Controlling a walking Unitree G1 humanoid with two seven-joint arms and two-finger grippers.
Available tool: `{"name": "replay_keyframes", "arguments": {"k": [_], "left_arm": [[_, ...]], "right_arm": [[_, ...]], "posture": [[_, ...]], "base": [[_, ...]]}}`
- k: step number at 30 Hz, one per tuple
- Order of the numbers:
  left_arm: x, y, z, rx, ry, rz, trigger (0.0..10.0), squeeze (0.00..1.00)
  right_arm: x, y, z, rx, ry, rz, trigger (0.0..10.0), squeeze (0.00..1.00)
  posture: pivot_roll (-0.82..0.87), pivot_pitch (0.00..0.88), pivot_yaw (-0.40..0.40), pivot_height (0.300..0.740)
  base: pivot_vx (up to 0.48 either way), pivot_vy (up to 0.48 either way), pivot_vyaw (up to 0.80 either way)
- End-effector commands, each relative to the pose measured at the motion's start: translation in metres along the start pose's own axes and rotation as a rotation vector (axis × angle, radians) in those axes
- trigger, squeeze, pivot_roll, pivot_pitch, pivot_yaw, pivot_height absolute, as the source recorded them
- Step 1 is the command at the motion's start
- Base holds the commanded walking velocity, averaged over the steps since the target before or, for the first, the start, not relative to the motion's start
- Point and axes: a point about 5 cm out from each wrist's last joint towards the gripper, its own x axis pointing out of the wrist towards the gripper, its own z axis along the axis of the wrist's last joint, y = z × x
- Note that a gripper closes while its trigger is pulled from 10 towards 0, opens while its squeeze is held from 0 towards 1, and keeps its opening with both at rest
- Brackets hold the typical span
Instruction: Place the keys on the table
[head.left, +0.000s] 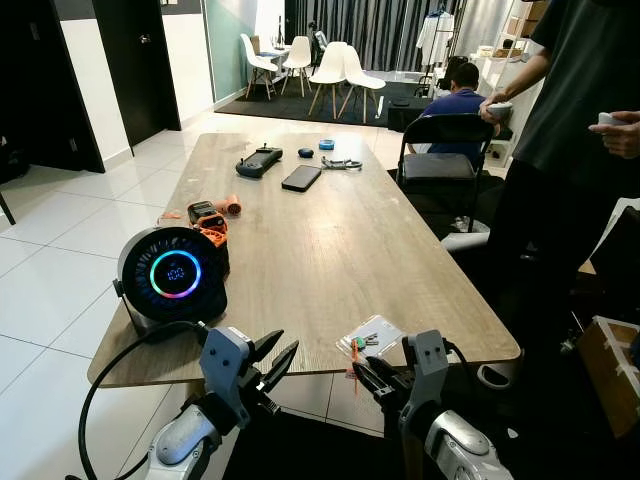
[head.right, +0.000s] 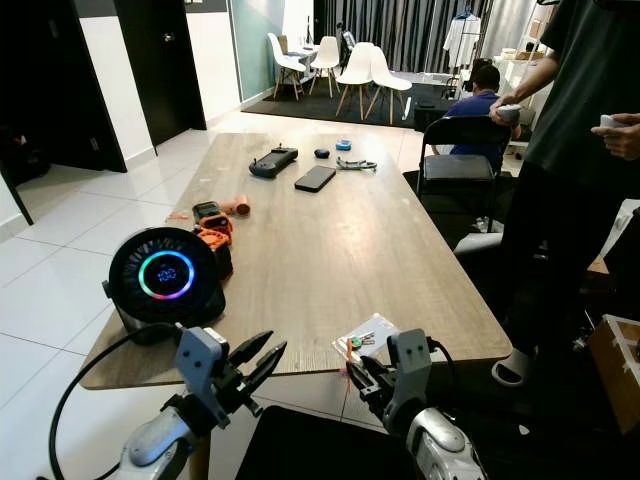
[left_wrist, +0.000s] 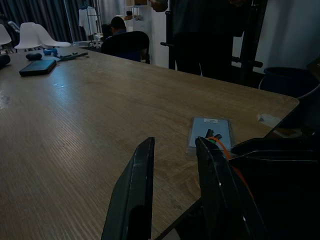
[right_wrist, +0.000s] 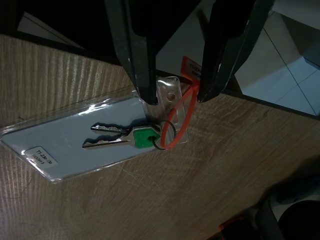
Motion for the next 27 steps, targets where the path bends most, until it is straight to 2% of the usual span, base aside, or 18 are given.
{"name": "replay_keyframes", "arguments": {"k": [1, 11, 19, 27], "left_arm": [[-0.002, -0.002, -0.001, 0.007, 0.013, -0.015, 10.0, 0.00], [-0.002, -0.002, -0.001, 0.004, 0.009, -0.016, 10.0, 0.00], [-0.003, -0.002, 0.000, -0.009, 0.005, -0.015, 10.0, 0.00], [-0.002, -0.001, 0.000, -0.013, 0.002, -0.014, 10.0, 0.00]], "right_arm": [[-0.002, -0.002, -0.002, 0.002, 0.025, -0.009, 10.0, 0.00], [0.001, -0.004, 0.006, 0.009, 0.005, -0.008, 10.0, 0.00], [0.001, -0.004, 0.014, 0.082, -0.043, 0.004, 10.0, 0.00], [0.004, -0.005, 0.022, 0.103, -0.078, 0.007, 10.0, 0.00]], "posture": [[0.03, 0.110, -0.024, 0.740], [0.03, 0.100, -0.024, 0.740], [0.03, 0.096, -0.024, 0.740], [0.03, 0.102, -0.021, 0.740]], "base": [[0.000, 0.000, 0.00], [0.000, 0.000, 0.00], [0.000, 0.000, 0.00], [0.000, 0.000, 0.00]]}}
